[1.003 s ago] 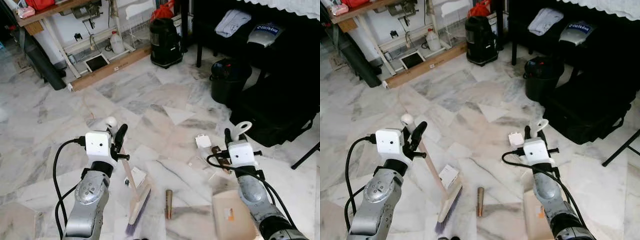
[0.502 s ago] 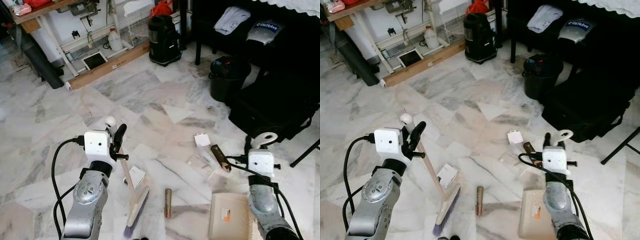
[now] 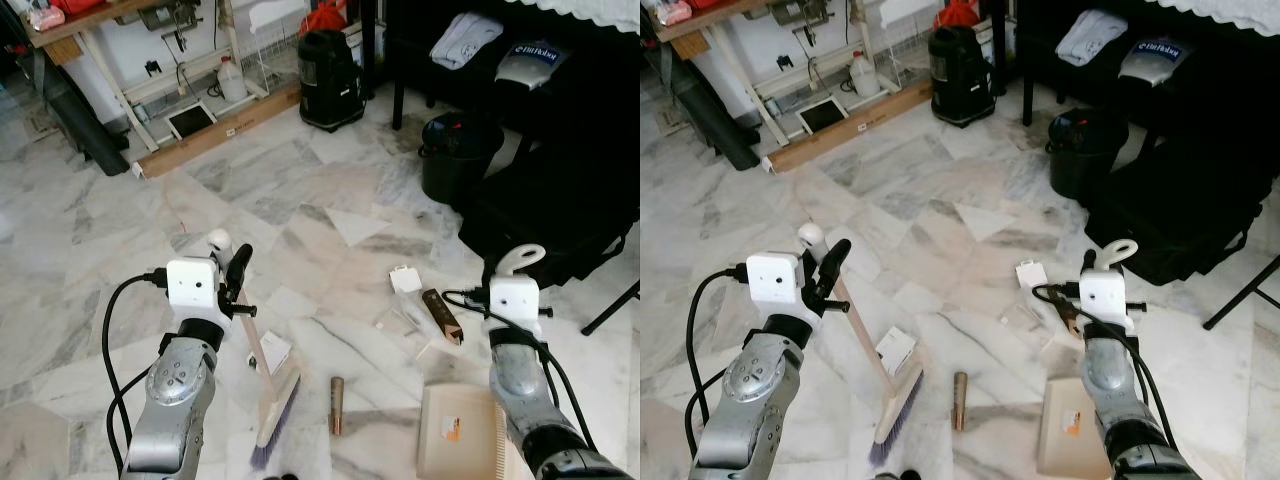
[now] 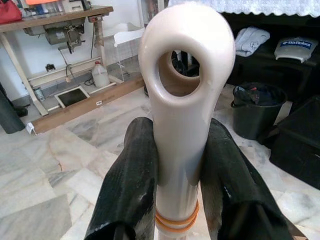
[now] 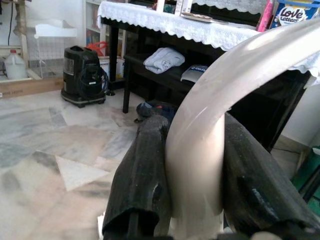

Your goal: Sweep floor

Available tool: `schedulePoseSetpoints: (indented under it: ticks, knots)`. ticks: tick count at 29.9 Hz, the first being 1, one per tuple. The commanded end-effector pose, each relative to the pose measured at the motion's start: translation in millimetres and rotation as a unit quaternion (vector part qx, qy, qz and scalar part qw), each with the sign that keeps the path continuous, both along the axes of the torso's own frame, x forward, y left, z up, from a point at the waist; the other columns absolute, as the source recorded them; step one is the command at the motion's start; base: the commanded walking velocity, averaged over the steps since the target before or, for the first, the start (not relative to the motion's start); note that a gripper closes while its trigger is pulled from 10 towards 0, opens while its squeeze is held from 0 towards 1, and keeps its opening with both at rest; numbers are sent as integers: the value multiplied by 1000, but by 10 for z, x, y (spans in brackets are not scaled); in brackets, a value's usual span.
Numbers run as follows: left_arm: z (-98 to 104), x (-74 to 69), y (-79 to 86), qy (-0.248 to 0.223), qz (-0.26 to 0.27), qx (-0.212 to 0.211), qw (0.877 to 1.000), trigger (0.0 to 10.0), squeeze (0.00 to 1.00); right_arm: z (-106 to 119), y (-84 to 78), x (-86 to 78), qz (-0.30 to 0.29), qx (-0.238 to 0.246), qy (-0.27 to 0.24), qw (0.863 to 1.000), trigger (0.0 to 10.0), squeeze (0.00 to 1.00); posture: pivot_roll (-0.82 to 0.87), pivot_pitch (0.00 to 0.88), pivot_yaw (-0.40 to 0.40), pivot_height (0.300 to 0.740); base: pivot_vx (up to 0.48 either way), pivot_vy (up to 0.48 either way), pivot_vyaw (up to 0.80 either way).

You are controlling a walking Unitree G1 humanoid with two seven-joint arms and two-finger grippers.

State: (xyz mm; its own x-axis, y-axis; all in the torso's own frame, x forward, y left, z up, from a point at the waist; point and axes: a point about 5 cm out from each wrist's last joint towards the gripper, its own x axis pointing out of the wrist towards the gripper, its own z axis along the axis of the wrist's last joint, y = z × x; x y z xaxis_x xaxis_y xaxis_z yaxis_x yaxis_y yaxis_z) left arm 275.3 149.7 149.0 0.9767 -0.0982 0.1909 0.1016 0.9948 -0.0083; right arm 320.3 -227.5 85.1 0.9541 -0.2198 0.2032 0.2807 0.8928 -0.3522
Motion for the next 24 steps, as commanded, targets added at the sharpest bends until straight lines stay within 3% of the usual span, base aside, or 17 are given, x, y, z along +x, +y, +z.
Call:
schedulePoseSetpoints:
  ticks: [1,10,24]
  knots:
    - [99,7,56,-22,11,-1,1000,10000,0,31,75,55,7,9,-2,1000,10000,0,72,152,142,740,0,0,0]
    - [137,33,61,-30,12,-2,999,10000,0,253,177,188,28,21,-47,998,10000,0,68,151,136,740,0,0,0]
    - [145,47,47,-26,9,-2,1000,10000,0,-123,321,15,41,69,17,997,10000,0,106,191,153,740,0,0,0]
